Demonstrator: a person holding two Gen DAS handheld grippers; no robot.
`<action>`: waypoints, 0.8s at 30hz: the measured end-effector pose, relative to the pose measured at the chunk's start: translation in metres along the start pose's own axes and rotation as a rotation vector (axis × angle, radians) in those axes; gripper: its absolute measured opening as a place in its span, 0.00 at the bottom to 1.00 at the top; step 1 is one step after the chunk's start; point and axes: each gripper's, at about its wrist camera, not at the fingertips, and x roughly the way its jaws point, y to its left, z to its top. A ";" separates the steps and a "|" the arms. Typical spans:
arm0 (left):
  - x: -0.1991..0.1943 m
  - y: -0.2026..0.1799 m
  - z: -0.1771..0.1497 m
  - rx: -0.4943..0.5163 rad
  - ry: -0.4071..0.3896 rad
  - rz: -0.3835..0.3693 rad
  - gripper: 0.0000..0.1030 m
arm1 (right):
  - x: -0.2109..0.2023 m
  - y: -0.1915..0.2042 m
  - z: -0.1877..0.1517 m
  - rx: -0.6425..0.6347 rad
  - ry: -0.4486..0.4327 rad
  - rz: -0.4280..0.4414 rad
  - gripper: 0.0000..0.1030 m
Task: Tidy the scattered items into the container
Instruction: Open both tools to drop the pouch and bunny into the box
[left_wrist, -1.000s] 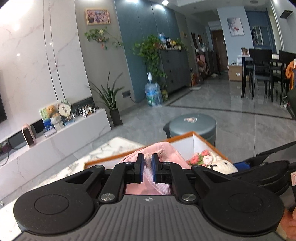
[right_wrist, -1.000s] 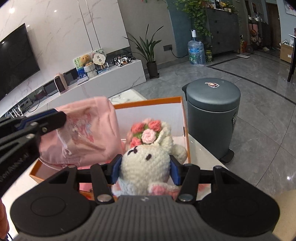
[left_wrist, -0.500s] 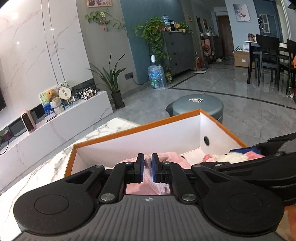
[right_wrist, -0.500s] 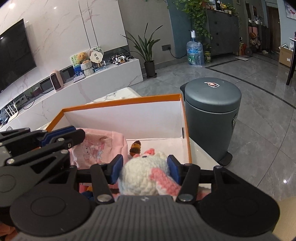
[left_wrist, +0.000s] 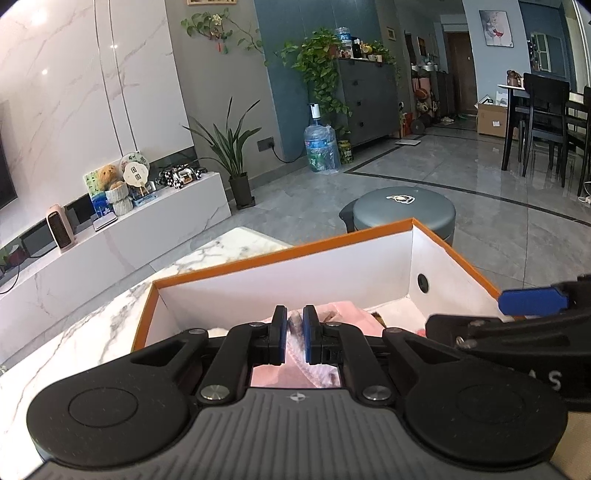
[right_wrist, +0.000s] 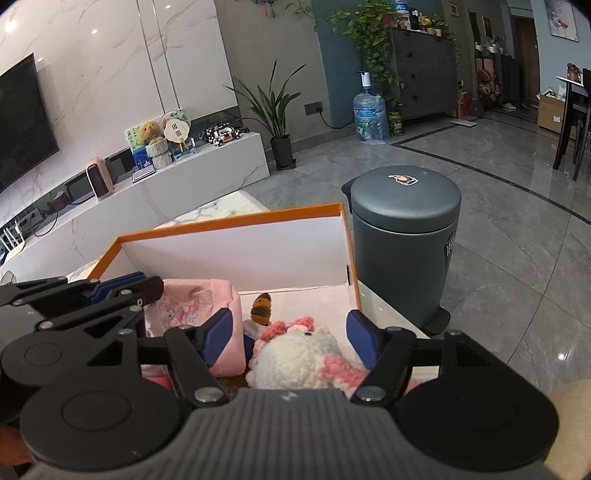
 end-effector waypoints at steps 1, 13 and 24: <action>0.001 0.000 0.001 0.001 -0.001 0.004 0.11 | -0.001 0.000 0.000 0.004 0.002 0.001 0.69; -0.004 0.002 0.004 0.002 -0.006 0.033 0.23 | -0.004 0.003 -0.002 -0.008 0.017 -0.010 0.72; -0.033 0.016 0.000 -0.055 -0.011 0.058 0.53 | -0.020 0.013 -0.002 -0.022 0.018 -0.037 0.79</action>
